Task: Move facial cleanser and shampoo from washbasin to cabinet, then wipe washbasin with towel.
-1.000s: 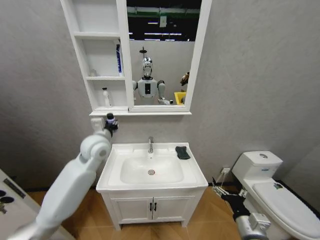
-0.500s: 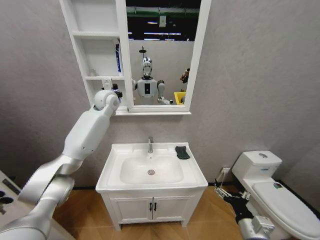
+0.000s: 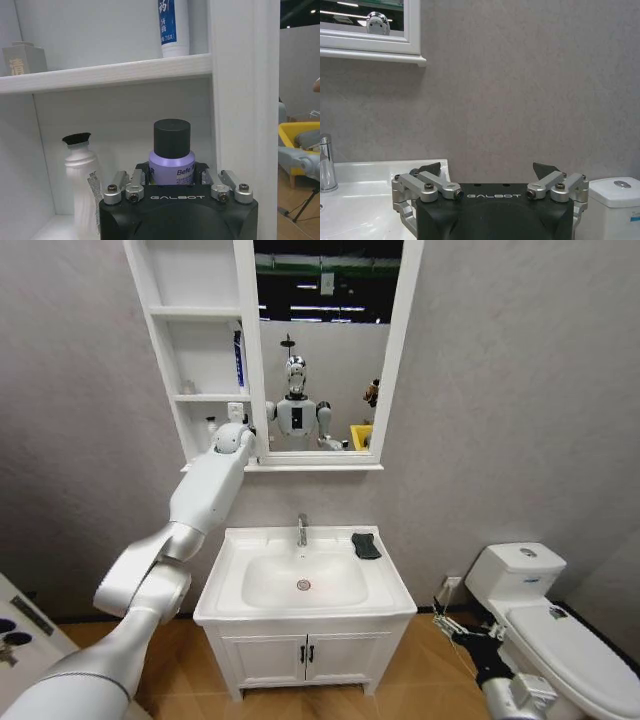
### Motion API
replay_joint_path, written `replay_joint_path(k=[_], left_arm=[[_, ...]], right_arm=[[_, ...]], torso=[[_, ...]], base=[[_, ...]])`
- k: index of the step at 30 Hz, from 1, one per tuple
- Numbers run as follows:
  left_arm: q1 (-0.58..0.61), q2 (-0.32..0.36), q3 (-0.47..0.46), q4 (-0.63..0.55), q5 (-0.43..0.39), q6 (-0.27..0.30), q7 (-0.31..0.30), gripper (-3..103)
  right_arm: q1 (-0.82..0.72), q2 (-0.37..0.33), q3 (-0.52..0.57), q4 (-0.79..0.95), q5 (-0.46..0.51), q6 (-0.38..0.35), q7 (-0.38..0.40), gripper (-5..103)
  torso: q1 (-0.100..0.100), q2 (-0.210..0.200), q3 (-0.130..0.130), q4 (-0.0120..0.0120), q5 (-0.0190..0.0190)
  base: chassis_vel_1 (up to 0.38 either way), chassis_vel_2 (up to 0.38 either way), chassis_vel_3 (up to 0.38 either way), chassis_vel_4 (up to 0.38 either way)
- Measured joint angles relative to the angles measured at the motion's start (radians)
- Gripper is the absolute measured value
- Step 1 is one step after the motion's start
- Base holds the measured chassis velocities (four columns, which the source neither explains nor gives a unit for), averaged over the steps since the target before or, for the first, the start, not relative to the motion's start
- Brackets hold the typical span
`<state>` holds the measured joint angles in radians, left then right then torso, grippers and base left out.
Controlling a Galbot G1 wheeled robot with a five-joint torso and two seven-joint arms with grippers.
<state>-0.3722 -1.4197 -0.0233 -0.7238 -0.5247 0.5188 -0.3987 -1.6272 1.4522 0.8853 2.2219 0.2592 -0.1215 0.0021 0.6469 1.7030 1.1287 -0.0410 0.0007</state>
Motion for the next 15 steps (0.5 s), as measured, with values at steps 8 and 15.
replay_joint_path(k=[8, 15], left_arm=[[0.044, 0.032, -0.029, -0.065, 0.013, 0.029, -0.047, 43], [0.085, 0.083, -0.028, -0.147, -0.035, 0.045, -0.059, 43]], right_arm=[[-0.003, 0.003, 0.004, -0.007, 0.000, 0.006, -0.001, 100], [0.015, -0.004, -0.001, -0.002, -0.002, -0.012, -0.001, 100]], torso=[[0.004, -0.003, 0.003, 0.0005, -0.0018], [0.004, -0.003, 0.002, 0.0016, -0.0014]], base=[[0.007, -0.007, -0.015, 0.011], [-0.019, 0.047, 0.036, -0.026]])
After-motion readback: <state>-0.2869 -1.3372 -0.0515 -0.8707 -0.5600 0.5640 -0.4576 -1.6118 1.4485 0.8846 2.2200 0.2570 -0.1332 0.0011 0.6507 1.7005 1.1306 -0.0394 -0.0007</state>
